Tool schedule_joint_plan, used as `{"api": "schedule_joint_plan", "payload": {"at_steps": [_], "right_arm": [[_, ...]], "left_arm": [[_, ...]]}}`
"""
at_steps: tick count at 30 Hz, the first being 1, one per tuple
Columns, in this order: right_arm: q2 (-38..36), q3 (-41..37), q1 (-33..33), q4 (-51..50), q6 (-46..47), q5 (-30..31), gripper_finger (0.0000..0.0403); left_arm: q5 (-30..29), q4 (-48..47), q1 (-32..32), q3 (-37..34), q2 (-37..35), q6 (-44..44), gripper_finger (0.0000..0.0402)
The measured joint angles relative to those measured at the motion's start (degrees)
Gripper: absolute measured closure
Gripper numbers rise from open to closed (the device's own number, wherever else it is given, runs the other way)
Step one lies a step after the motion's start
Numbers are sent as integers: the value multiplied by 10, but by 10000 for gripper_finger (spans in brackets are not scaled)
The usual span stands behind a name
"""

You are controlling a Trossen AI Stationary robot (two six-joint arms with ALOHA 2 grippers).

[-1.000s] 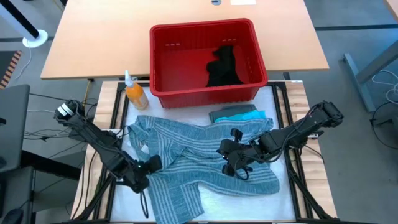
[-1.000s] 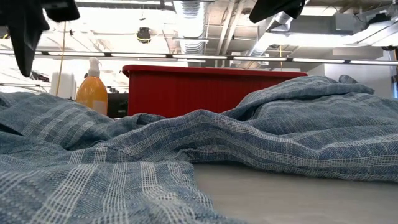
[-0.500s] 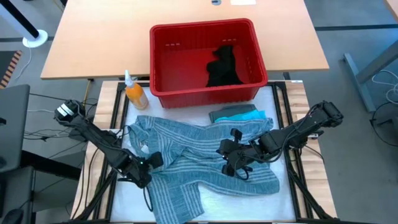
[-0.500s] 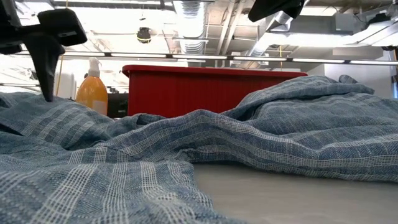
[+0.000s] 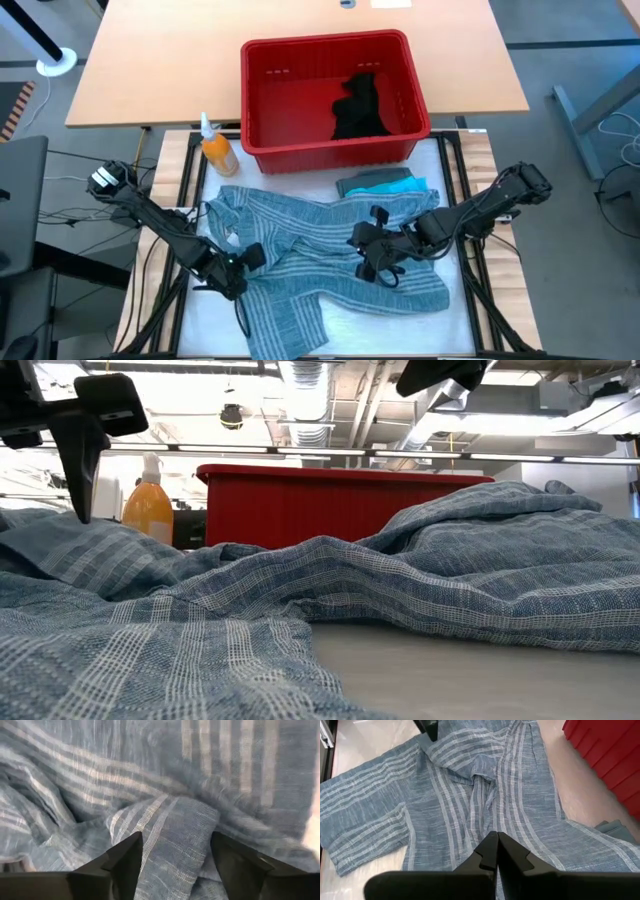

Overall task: Fold Laundry from Bin
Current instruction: Fold the blue patterned polo shirt

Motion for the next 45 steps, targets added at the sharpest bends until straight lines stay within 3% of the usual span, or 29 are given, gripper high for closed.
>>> {"api": "schedule_joint_plan", "payload": {"at_steps": [6,13,22,28,33,36,39,45], "right_arm": [[0,0,0,0,0,0,369],[0,0,-4,0,0,0,369],[0,0,-4,0,0,0,369],[0,0,-9,0,0,0,369],[0,0,-30,12,-3,0,369],[0,0,-44,30,-6,0,369],[0,0,-58,56,-7,-1,369],[0,0,-60,97,-31,-2,373]], "left_arm": [[-4,8,2,-5,0,24,249],[-8,39,6,-5,0,-53,388],[-70,7,10,9,-30,-245,401],[-135,-59,42,14,-124,-375,401],[-184,-135,117,14,-201,-457,401],[-181,-157,169,14,-226,-467,401],[-141,-147,217,-4,-236,-468,401],[-82,-46,271,-80,-221,-465,401]]}}
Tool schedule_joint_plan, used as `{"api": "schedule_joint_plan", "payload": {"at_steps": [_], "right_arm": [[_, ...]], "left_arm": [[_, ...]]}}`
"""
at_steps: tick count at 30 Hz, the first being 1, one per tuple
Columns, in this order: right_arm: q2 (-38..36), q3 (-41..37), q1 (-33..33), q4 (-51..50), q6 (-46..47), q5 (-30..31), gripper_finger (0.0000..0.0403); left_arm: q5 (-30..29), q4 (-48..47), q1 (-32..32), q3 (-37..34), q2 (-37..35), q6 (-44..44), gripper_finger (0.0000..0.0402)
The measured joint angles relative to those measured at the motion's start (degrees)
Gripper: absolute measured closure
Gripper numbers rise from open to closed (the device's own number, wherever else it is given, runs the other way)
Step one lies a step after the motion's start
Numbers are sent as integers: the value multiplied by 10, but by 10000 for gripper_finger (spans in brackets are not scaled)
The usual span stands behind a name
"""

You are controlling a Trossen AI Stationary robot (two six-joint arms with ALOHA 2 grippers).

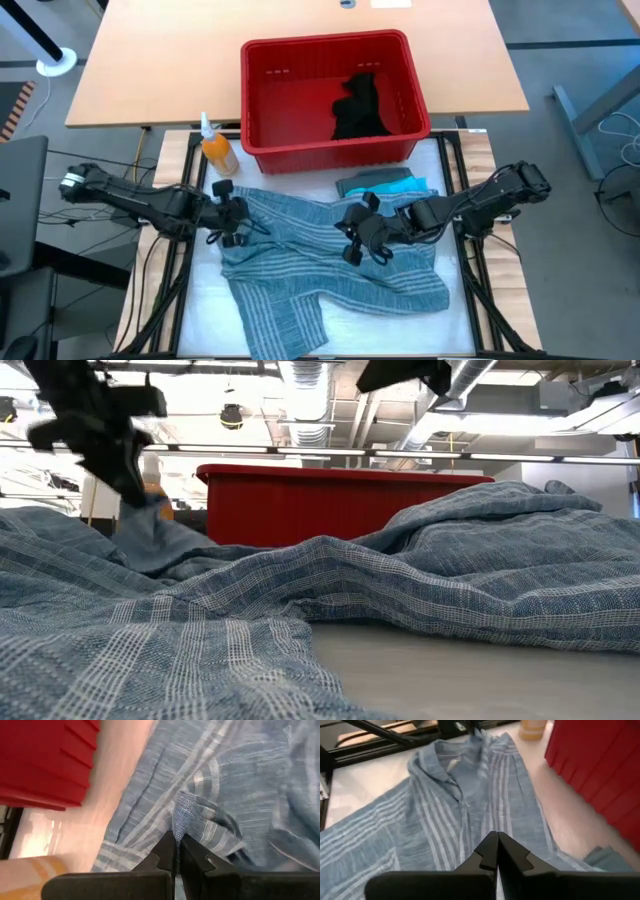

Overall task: Fold Laundry from Bin
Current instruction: Fold the blue patterned polo shirt

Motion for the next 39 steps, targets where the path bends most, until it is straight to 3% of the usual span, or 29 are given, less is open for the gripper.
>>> {"api": "schedule_joint_plan", "payload": {"at_steps": [4,14,19,23,28,35,39], "right_arm": [[0,0,4,-2,0,-4,374],[0,0,21,-4,6,-2,374],[19,2,13,61,4,-10,374],[78,1,11,126,-40,-58,375],[161,19,-6,177,-77,-60,373],[262,115,-41,182,-186,-66,376],[316,171,-54,167,-251,-69,353]], "left_arm": [[-34,15,23,-25,11,-16,401],[-49,20,70,-26,30,-27,401],[4,39,102,-26,33,-15,401],[49,53,123,-26,33,-14,402],[68,46,134,-26,33,-28,401],[70,18,134,-26,32,-32,383],[91,20,133,-26,32,-32,380]]}}
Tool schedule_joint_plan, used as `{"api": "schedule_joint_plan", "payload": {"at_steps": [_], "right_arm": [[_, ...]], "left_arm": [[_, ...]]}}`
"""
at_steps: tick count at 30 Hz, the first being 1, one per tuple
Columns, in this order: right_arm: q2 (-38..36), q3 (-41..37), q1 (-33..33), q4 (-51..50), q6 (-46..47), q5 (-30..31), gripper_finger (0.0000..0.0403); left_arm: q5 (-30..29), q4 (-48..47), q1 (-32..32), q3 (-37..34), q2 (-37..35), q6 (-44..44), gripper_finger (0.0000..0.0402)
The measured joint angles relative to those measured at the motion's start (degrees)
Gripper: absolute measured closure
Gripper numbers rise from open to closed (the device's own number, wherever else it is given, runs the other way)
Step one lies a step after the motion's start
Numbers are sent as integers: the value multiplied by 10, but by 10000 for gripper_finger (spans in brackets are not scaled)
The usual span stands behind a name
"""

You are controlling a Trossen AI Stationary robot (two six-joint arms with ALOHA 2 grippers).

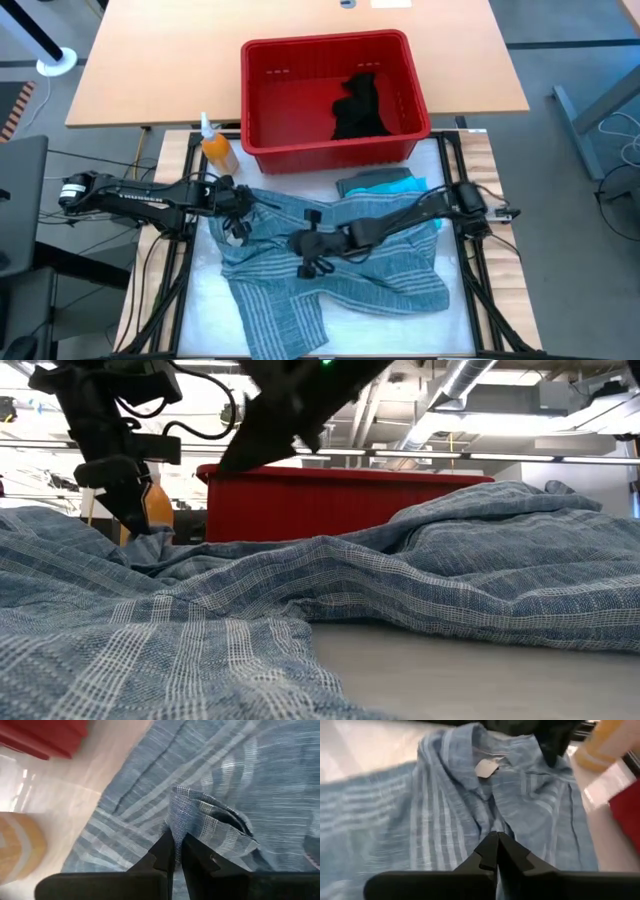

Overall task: Fold Laundry from Bin
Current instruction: Fold the blue patterned polo shirt

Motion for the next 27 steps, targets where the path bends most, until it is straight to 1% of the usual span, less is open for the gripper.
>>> {"api": "schedule_joint_plan", "payload": {"at_steps": [3,4,8,14,18,22,27], "right_arm": [[29,47,-17,-3,-35,-41,325],[40,61,-20,-7,-54,-43,315],[89,118,-26,-16,-112,-20,271],[156,178,-38,-27,-109,-24,225],[177,197,-42,-40,-111,-26,212],[186,203,-48,-40,-100,-65,210],[203,200,-57,-40,-100,-67,211]], "left_arm": [[9,0,0,0,0,0,380],[11,0,0,0,0,0,380],[14,0,0,0,0,0,380],[21,3,0,0,0,11,379],[34,10,0,0,0,25,379],[32,23,0,0,0,46,379],[32,35,0,1,0,57,379]]}}
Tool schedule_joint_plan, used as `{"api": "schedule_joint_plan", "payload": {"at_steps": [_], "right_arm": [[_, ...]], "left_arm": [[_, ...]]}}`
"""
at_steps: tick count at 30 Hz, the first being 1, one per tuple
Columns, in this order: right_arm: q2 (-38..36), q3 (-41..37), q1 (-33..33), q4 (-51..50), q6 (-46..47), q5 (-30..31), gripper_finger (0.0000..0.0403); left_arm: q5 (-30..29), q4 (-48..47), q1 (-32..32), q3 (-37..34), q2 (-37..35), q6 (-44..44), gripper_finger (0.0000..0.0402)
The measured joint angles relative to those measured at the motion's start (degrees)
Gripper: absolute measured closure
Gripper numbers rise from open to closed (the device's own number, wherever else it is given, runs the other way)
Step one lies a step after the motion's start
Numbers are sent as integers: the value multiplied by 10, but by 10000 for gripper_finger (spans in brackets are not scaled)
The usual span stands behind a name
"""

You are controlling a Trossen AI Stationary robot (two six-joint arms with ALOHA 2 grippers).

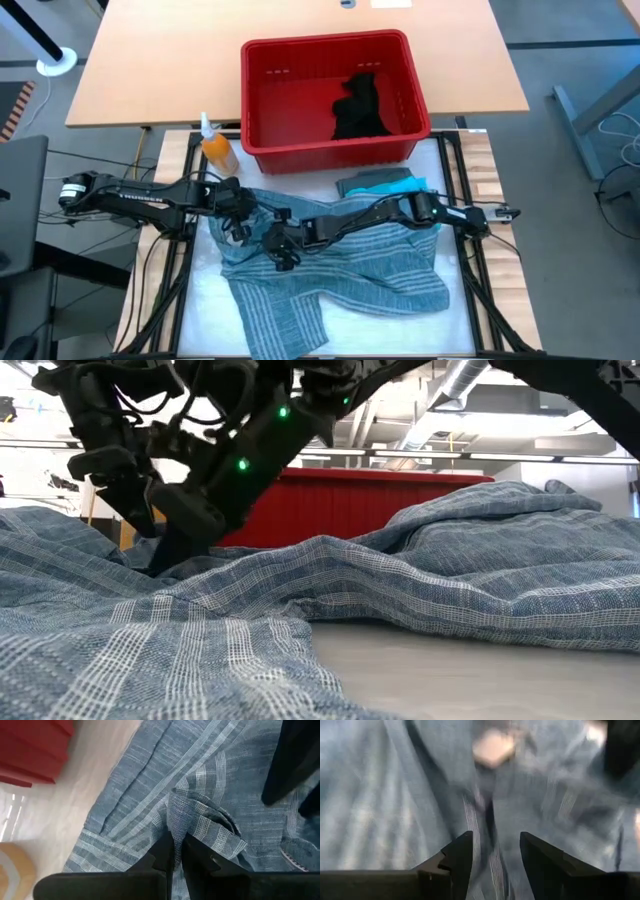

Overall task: Fold Laundry from Bin
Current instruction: Fold the blue patterned polo shirt

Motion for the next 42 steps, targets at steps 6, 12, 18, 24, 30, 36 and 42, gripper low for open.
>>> {"api": "schedule_joint_plan", "payload": {"at_steps": [6,12,18,24,30,36,42], "right_arm": [[7,1,-5,2,0,6,212],[6,1,-20,27,3,6,222],[6,-5,-24,25,3,2,253],[6,-5,-17,23,31,2,297],[6,-5,-16,12,40,-26,386],[-14,-6,-24,-12,127,-29,387],[-74,-5,-28,-81,168,7,389]], "left_arm": [[0,7,0,0,0,2,379],[1,16,0,0,0,-4,379],[6,14,0,0,0,-17,379],[6,13,0,0,0,-18,379],[10,13,0,0,0,-18,379],[14,13,0,0,0,-18,379],[3,7,0,0,-3,-16,379]]}}
